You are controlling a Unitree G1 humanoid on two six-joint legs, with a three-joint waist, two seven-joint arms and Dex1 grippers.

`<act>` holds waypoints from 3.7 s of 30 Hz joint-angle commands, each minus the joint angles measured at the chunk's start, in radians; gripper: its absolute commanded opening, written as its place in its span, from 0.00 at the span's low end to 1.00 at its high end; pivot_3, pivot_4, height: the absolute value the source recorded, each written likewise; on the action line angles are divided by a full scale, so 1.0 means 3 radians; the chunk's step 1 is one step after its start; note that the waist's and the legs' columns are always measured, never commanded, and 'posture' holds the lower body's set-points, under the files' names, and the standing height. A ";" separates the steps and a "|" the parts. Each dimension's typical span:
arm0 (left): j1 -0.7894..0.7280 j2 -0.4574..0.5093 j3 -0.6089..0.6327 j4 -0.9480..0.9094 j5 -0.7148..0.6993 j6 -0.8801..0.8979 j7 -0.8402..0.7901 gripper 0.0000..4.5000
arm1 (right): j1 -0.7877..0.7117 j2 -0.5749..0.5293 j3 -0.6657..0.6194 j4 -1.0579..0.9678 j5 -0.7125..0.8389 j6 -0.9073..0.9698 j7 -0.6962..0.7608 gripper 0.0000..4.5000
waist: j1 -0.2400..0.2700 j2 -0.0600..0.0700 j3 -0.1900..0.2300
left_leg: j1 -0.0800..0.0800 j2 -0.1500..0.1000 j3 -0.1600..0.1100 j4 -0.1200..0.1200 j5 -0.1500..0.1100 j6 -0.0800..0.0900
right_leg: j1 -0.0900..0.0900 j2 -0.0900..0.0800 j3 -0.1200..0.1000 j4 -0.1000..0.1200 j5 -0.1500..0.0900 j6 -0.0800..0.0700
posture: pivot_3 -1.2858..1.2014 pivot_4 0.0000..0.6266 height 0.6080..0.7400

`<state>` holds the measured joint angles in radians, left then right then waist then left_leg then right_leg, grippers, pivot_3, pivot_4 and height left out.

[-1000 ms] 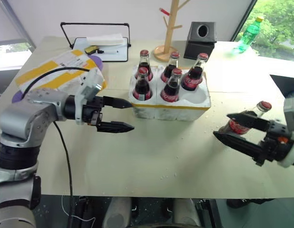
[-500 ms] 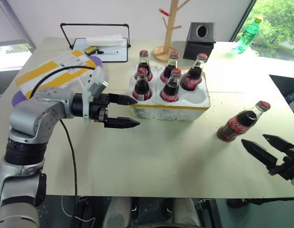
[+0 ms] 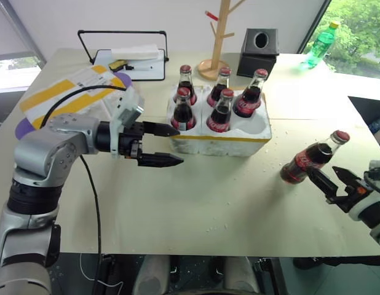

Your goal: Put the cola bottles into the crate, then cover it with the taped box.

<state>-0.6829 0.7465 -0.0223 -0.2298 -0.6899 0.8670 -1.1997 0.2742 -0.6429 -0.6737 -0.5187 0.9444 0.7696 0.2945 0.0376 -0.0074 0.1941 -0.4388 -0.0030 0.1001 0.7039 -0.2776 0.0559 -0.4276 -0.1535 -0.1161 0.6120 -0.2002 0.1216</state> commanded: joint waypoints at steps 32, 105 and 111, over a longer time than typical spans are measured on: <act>0.0023 0.0118 0.0144 -0.0196 -0.0187 -0.0023 0.0236 1.00 | -0.1245 -0.0244 0.0232 0.0102 0.0254 -0.0099 0.0488 0.64 | -0.0016 0.0022 0.0006 | 0.0003 0.0001 0.0008 -0.0006 0.0002 -0.0003 | -0.0005 0.0002 0.0007 0.0001 0.0000 0.0000 | 0.52 0.24 1.00; 0.2975 0.1039 0.1512 0.0708 0.3146 -0.2179 0.2688 1.00 | -0.3157 -0.1242 0.1241 0.0824 0.0190 0.0500 0.2858 0.99 | -0.0089 0.0028 0.0006 | -0.0018 0.0005 0.0020 -0.0031 -0.0015 -0.0004 | -0.0066 -0.0017 0.0009 -0.0004 0.0010 -0.0015 | 0.52 0.24 1.00; 0.2189 0.1083 0.0944 0.1795 0.3395 -0.2741 0.3003 1.00 | -0.3080 -0.1326 0.1051 0.0629 0.0350 0.0597 0.2729 0.99 | -0.0079 0.0024 0.0004 | -0.0020 -0.0001 0.0025 -0.0034 -0.0013 -0.0007 | -0.0072 -0.0036 0.0002 0.0002 0.0011 -0.0015 | 0.52 0.24 1.00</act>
<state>0.0018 1.0551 0.2725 0.2686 0.3036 0.0856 -0.3308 -0.6447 -1.0212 -0.3069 -0.2952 1.0131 0.9482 1.1257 0.0139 -0.0003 0.1953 -0.4447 -0.0033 0.1082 0.6938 -0.2814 0.0535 -0.4494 -0.1650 -0.1160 0.6125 -0.1966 0.1171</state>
